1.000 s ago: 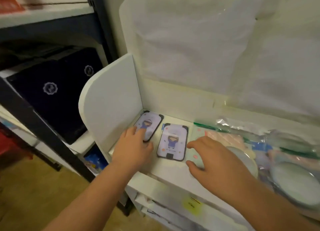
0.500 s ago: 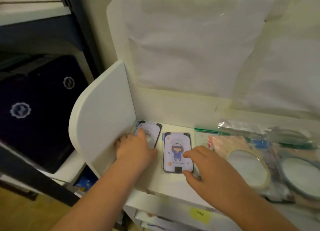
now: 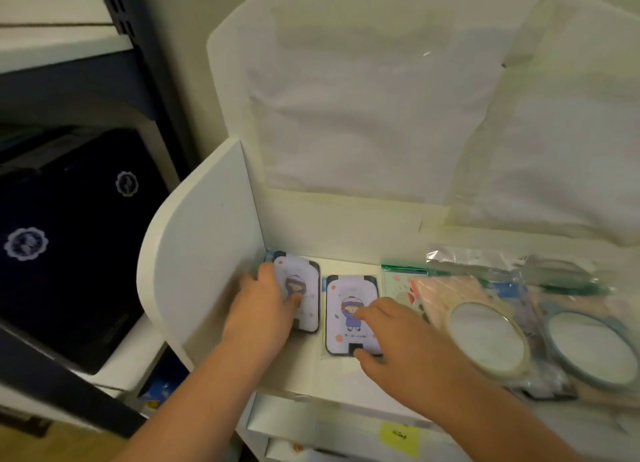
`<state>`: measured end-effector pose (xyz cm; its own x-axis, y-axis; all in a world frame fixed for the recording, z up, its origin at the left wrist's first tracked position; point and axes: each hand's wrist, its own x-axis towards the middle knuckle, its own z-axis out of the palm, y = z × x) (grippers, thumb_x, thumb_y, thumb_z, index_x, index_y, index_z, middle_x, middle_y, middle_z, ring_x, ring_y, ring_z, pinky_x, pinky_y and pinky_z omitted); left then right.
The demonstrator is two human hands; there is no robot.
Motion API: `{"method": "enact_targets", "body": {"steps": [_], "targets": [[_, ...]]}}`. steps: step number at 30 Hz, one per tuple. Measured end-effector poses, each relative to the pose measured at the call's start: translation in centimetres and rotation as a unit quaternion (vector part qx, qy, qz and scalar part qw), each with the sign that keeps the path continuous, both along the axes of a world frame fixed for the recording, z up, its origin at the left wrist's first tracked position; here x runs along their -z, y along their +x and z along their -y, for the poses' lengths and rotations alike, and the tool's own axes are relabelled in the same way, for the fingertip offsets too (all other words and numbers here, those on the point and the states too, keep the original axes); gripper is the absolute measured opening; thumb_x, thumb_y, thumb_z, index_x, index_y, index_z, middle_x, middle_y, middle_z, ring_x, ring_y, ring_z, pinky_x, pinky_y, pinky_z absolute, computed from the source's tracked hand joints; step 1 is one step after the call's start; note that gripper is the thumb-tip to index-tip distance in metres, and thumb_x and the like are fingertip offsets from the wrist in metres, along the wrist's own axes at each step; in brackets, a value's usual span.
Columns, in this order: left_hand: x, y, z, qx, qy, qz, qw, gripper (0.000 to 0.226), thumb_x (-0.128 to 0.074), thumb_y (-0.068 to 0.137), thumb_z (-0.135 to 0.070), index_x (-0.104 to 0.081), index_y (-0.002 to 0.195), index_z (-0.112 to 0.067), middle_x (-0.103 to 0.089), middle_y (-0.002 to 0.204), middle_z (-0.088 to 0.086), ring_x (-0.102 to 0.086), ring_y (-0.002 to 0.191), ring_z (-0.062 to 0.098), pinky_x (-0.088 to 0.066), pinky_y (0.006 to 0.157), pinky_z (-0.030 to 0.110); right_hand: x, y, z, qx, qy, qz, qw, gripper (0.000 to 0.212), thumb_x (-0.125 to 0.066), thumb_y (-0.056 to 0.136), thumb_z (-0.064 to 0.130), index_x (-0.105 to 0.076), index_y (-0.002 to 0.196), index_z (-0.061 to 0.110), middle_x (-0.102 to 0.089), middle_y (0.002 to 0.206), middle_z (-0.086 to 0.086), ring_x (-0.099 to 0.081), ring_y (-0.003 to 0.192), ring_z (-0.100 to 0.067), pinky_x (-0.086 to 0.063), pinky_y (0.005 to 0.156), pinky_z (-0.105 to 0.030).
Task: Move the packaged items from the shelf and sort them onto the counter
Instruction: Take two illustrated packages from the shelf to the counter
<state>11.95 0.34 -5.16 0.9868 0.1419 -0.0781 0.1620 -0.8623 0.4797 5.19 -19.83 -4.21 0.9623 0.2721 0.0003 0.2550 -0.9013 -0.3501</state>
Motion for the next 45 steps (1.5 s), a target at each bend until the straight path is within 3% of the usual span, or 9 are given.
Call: {"method": "enact_targets", "body": {"steps": [6,11,17,23,30,34,39,42,45], "targets": [[-1.5,-1.8,-0.5,-0.047,-0.184,0.044,0.981,0.076,-0.062,0.095,-0.025,-0.017,0.155,-0.018,-0.054,0.101,-0.004,-0.063,0.105,0.029,-0.043,0.075,0.03,1.8,1.4,-1.7,-0.032,-0.073,-0.013,0.997,0.069,-0.054,0.089,0.055,-0.033,0.146,0.022,-0.025,0.157,0.0,-0.03,0.142,-0.02,-0.034,0.111,-0.033],[-2.9,-3.8,-1.6,-0.06,-0.321,0.062,0.943,0.065,-0.067,0.092,-0.022,-0.035,0.148,-0.022,-0.065,0.107,-0.007,-0.065,0.093,0.011,-0.049,0.063,0.017,2.8,2.1,-2.4,-0.03,-0.097,-0.027,0.994,0.09,-0.055,0.084,0.068,-0.025,0.151,0.017,-0.025,0.16,-0.004,-0.023,0.146,-0.021,-0.024,0.117,-0.033],[-3.1,-5.2,-2.3,-0.07,-0.391,0.066,0.915,0.048,-0.067,0.091,-0.02,-0.047,0.134,-0.029,-0.068,0.102,-0.003,-0.071,0.086,0.013,-0.053,0.065,0.024,2.9,2.0,-2.2,-0.047,-0.097,0.008,0.994,0.079,-0.05,0.084,0.07,-0.036,0.144,0.022,-0.04,0.149,0.003,-0.039,0.133,-0.019,-0.034,0.109,-0.031],[-3.1,-6.0,-1.8,-0.064,-0.421,0.059,0.903,0.047,-0.069,0.091,-0.024,-0.046,0.131,-0.034,-0.067,0.103,-0.003,-0.072,0.083,0.009,-0.054,0.063,0.021,4.1,-0.2,-3.1,-0.08,-0.116,0.024,0.99,0.107,-0.049,0.064,0.088,-0.037,0.143,0.016,-0.037,0.147,0.001,-0.033,0.138,-0.02,-0.031,0.115,-0.034],[-3.6,-5.8,-1.4,-0.046,-0.458,0.048,0.886,0.044,-0.069,0.09,-0.023,-0.049,0.126,-0.038,-0.072,0.106,0.001,-0.075,0.084,0.014,-0.06,0.079,0.041,4.7,-1.8,-4.1,-0.059,-0.084,0.105,0.989,0.067,-0.063,0.063,0.068,-0.055,0.118,0.031,-0.055,0.109,0.011,-0.057,0.101,-0.015,-0.049,0.084,-0.03],[-3.6,-5.6,-1.3,-0.046,-0.48,0.045,0.875,0.045,-0.072,0.088,-0.026,-0.051,0.126,-0.038,-0.073,0.105,0.0,-0.075,0.086,0.016,-0.059,0.084,0.049,4.5,-1.8,-4.2,-0.058,-0.04,0.119,0.99,0.064,-0.052,0.08,0.063,-0.046,0.135,0.03,-0.053,0.122,0.008,-0.052,0.112,-0.016,-0.047,0.094,-0.031],[-4.0,-5.4,-1.2,-0.058,-0.511,0.035,0.857,0.035,-0.069,0.09,-0.02,-0.055,0.12,-0.032,-0.075,0.101,0.001,-0.075,0.085,0.018,-0.059,0.082,0.044,3.3,-0.8,-3.4,0.016,0.072,0.06,0.995,0.047,-0.05,0.086,0.028,-0.044,0.133,0.03,-0.051,0.133,0.01,-0.052,0.117,-0.015,-0.045,0.095,-0.032],[-4.7,-5.6,-1.1,-0.063,-0.54,0.012,0.839,0.023,-0.065,0.093,-0.016,-0.058,0.114,-0.024,-0.073,0.106,0.003,-0.072,0.086,0.018,-0.057,0.081,0.04,1.9,-1.0,-2.6,0.161,0.25,0.026,0.954,0.036,-0.047,0.097,0.019,-0.051,0.129,0.036,-0.063,0.115,0.01,-0.059,0.094,-0.004,-0.048,0.079,-0.023],[-5.8,-6.1,-0.6,-0.057,-0.569,-0.018,0.82,0.018,-0.06,0.093,-0.01,-0.059,0.11,-0.016,-0.074,0.107,0.008,-0.069,0.085,0.024,-0.054,0.074,0.037,-0.2,-1.3,-1.5,0.334,0.465,-0.027,0.82,0.022,-0.052,0.099,0.023,-0.057,0.119,0.03,-0.066,0.105,-0.001,-0.06,0.087,-0.012,-0.047,0.065,-0.027]]}}
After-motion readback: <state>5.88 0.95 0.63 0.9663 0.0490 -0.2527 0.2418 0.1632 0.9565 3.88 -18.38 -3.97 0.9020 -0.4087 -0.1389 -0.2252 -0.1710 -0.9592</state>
